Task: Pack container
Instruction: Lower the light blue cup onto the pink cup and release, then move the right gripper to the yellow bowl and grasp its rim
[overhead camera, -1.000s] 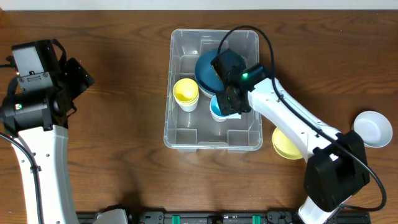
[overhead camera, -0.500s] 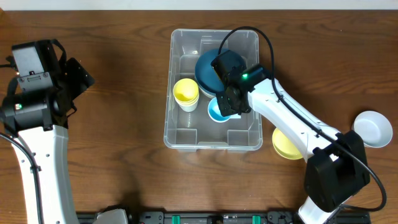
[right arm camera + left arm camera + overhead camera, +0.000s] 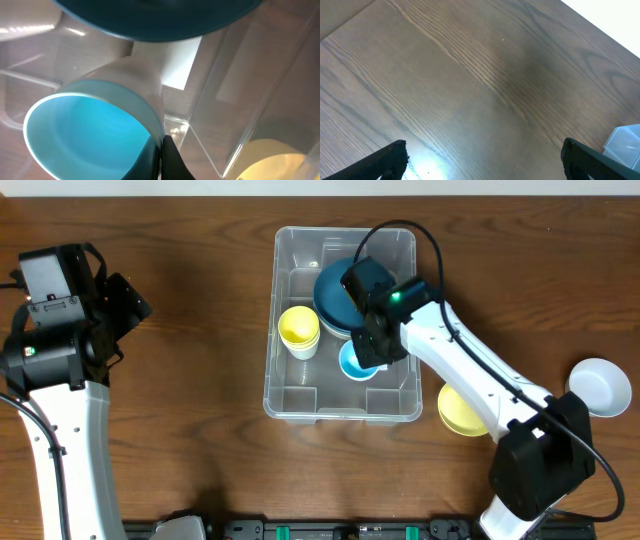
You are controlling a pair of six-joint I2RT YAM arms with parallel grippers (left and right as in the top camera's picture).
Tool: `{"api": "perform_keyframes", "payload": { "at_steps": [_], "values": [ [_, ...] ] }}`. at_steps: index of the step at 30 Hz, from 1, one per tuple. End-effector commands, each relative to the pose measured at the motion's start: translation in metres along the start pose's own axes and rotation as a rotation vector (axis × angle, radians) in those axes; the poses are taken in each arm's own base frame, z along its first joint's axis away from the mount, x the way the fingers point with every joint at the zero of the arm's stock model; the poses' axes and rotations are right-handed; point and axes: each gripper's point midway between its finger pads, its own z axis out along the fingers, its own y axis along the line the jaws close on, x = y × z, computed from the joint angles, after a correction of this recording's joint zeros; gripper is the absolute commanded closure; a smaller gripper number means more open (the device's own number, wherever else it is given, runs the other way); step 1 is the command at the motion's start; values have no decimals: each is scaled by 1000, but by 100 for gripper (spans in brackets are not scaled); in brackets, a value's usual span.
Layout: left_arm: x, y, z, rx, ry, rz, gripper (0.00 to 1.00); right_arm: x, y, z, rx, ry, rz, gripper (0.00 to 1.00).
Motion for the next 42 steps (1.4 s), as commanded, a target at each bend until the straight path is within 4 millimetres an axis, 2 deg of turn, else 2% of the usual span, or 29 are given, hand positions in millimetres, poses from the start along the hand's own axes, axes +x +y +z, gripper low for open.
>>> {"api": "perform_keyframes", "payload": {
  "at_steps": [1, 20, 21, 23, 27, 32, 37, 39, 42],
  "values": [
    [-4, 2, 0, -12, -9, -6, 2, -9, -2, -8, -2, -30, 33, 99],
    [-4, 2, 0, -11, -8, -5, 2, -4, -1, -7, -15, -10, 39, 98],
    [-4, 2, 0, -11, -9, -6, 2, -4, -1, -7, -15, -10, 39, 91],
    [-4, 2, 0, -11, -9, -6, 2, -4, -1, -7, -13, -10, 39, 64],
    [-4, 2, 0, -11, -8, -5, 2, -5, -4, -7, 4, -17, 39, 52],
    [-4, 2, 0, -11, -9, -6, 2, -11, -5, -7, 1, -39, 46, 48],
    [-4, 2, 0, -11, -8, -5, 2, -36, -2, -10, -24, -133, 8, 49],
    [-4, 2, 0, -12, -8, -5, 2, -44, -4, -16, -30, -165, 4, 50],
    [-4, 2, 0, -12, -9, -6, 2, -54, -15, -40, -31, -218, 31, 50]
  ]
}}
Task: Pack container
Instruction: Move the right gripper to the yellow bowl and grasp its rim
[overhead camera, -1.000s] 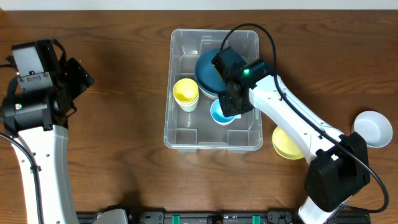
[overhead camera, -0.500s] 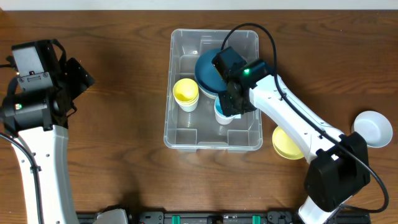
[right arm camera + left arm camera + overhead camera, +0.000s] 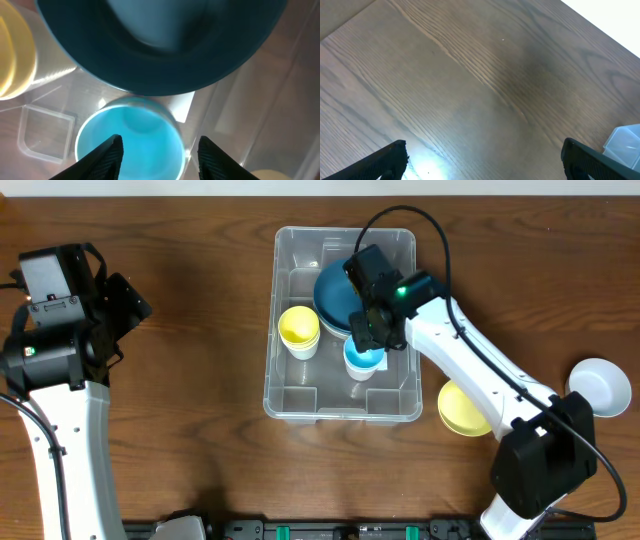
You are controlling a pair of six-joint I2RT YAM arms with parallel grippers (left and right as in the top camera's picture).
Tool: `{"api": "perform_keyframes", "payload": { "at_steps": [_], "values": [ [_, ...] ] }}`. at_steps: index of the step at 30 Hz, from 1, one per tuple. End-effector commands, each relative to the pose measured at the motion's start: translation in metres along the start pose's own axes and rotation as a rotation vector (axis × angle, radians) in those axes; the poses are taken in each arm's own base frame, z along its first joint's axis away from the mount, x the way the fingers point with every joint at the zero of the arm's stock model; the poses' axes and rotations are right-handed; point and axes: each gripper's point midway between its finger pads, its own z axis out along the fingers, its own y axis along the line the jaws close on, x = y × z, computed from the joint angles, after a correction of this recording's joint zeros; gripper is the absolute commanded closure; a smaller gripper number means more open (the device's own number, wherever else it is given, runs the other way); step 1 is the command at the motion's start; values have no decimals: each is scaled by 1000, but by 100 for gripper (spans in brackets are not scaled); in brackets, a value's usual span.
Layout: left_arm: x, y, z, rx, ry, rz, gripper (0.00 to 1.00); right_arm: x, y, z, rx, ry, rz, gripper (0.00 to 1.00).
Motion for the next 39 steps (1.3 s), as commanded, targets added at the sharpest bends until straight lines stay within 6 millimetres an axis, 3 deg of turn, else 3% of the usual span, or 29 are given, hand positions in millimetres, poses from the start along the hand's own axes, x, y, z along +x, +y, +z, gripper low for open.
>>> {"api": "perform_keyframes", "payload": {
  "at_steps": [1, 5, 10, 16, 20, 25, 31, 34, 39],
  "values": [
    [-4, 2, 0, -11, -8, -5, 2, -26, -20, -40, 16, -116, 22, 50],
    [-4, 2, 0, -11, -9, -6, 2, -27, -61, -87, 78, -200, 141, 48],
    [-4, 2, 0, -11, -9, -6, 2, 5, -131, -132, 199, -208, 339, 44],
    [-4, 2, 0, -12, -9, -6, 2, 49, -197, -144, 290, -118, 590, 44],
    [-4, 2, 0, -11, -9, -6, 2, 72, -234, -134, 338, -69, 744, 41],
    [-4, 2, 0, -11, -9, -6, 2, 101, -258, -105, 373, 4, 875, 41],
    [-4, 2, 0, -11, -9, -6, 2, 137, -241, -47, 312, 131, 927, 42],
    [-4, 2, 0, -11, -9, -6, 2, 148, -223, -17, 233, 183, 801, 44],
    [-4, 2, 0, -11, -9, -6, 2, 157, -222, 3, 245, 189, 670, 43]
  ]
}}
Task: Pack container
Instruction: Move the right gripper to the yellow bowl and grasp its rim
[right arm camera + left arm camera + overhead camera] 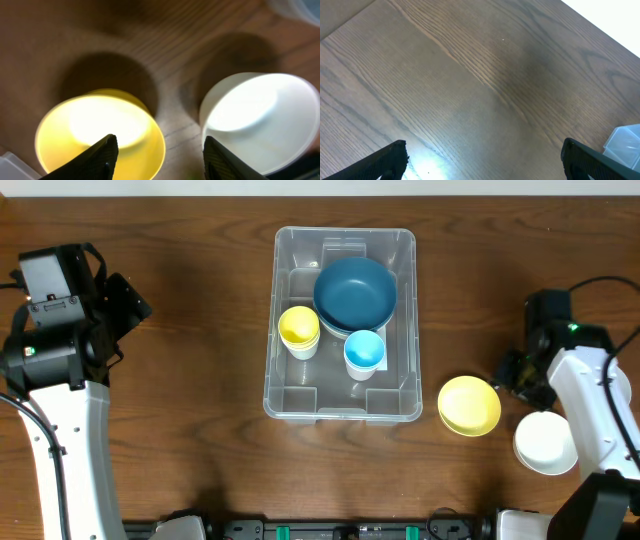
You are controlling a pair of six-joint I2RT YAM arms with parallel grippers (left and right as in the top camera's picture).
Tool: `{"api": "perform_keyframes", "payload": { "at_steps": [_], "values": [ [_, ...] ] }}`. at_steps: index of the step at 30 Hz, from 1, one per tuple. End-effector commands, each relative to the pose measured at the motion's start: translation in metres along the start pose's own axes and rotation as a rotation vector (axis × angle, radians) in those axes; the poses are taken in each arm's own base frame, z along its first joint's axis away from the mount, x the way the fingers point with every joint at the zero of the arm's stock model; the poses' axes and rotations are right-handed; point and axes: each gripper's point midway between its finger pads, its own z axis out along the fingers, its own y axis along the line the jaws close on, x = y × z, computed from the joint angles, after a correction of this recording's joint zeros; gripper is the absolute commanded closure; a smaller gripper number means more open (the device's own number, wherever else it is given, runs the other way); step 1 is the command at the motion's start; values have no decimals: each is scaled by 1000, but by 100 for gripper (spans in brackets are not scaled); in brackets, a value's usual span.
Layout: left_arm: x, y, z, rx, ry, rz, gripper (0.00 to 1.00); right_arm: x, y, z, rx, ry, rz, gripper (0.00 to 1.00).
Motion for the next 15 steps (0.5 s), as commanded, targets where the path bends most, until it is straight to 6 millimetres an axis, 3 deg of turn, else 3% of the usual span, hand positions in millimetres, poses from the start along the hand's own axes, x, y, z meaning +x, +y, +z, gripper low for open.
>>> {"api": "perform_keyframes", "payload": {
  "at_steps": [1, 7, 15],
  "values": [
    [-4, 2, 0, -12, -9, -6, 2, 0, 0, 8, 17, -16, -102, 43],
    [-4, 2, 0, -11, -9, -5, 2, -9, 0, 25, 28, -81, -145, 38],
    [-4, 2, 0, -11, -9, -6, 2, 5, 23, 54, -110, -86, -303, 39]
  ]
}}
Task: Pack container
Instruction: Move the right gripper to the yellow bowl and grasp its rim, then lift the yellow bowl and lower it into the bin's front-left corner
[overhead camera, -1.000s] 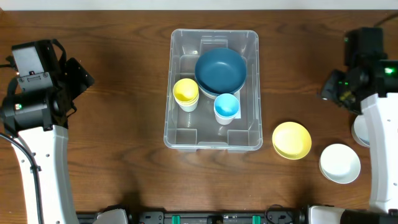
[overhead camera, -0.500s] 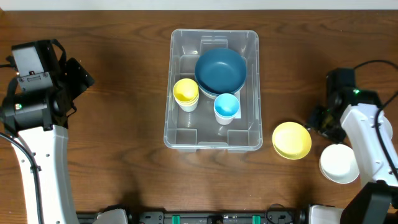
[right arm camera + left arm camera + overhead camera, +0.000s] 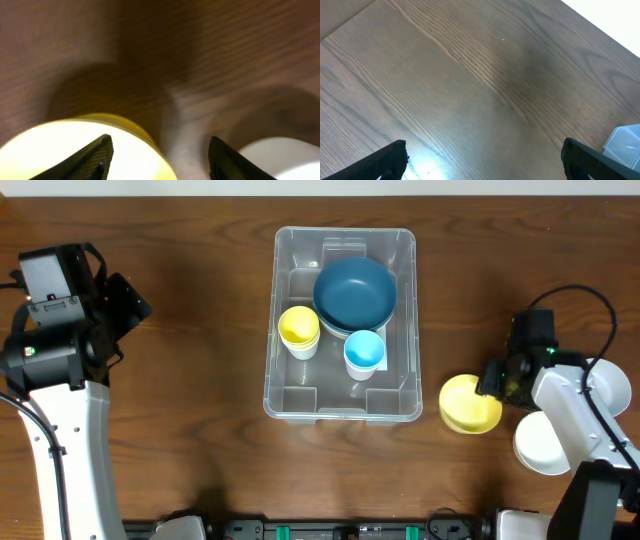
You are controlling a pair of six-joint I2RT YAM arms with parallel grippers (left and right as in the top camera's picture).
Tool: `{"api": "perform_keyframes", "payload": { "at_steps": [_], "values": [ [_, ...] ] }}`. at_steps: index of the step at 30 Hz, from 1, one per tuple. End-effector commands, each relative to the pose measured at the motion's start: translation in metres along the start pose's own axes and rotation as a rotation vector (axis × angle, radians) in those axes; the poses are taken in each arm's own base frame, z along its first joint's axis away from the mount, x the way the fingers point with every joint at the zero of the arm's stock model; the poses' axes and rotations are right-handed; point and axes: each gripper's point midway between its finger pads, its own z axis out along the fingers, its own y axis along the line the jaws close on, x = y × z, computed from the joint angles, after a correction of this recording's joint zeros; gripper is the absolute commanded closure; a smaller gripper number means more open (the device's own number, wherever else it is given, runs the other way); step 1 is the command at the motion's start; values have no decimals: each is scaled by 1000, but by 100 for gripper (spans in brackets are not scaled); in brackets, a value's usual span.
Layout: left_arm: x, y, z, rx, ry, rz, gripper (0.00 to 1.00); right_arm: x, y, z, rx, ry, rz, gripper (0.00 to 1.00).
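Note:
The clear container (image 3: 285, 395) stands mid-table and holds a dark blue bowl (image 3: 354, 293), a yellow cup (image 3: 299, 328) and a light blue cup (image 3: 364, 352). To its right a yellow bowl (image 3: 466, 405) (image 3: 60, 150) sits on the table. My right gripper (image 3: 496, 383) (image 3: 160, 162) is open low at that bowl's right rim, with one finger (image 3: 97, 157) over the inside and the other (image 3: 227, 157) outside. My left gripper (image 3: 487, 162) is open over bare wood at the far left.
A white bowl (image 3: 543, 444) (image 3: 282, 160) sits just right of the yellow bowl, close to my right arm. A second white bowl (image 3: 611, 383) shows partly behind the arm. One container corner (image 3: 625, 142) is seen in the left wrist view.
My right gripper has come down and leftwards, from above the gap between the yellow and white bowls to the yellow bowl's right rim. It is still open. The left arm has not moved.
My right gripper was shut on the tilted light blue cup inside the container. Then it was open above the cup, which stood upright beside the blue bowl. Later it was over the bowls on the right, and now it straddles the yellow bowl's rim.

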Motion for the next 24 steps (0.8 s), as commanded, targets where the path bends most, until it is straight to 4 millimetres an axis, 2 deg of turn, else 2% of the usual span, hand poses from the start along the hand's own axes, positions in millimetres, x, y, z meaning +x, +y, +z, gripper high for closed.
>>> {"api": "perform_keyframes", "payload": {
  "at_steps": [1, 8, 12, 15, 19, 22, 24],
  "values": [
    [-4, 2, 0, -11, -9, -6, 2, 11, 8, 9, -44, 18, -83, 41],
    [-4, 2, 0, -11, -9, -6, 2, 11, 9, 11, -53, 15, -81, 62],
    [-4, 2, 0, -11, -9, -6, 2, 12, 14, 10, -82, 22, -77, 85],
    [-4, 2, 0, -11, -9, -6, 2, 11, 15, 10, -87, 18, -58, 98],
    [-4, 2, 0, -12, -9, -6, 2, -2, 17, 5, -93, -18, -46, 99],
    [-4, 2, 0, -11, -9, -5, 2, -23, 19, -11, -106, -65, -34, 99],
    [-4, 2, 0, -11, -9, -6, 2, -41, 25, -29, -135, -107, -24, 99]
  ]
}}
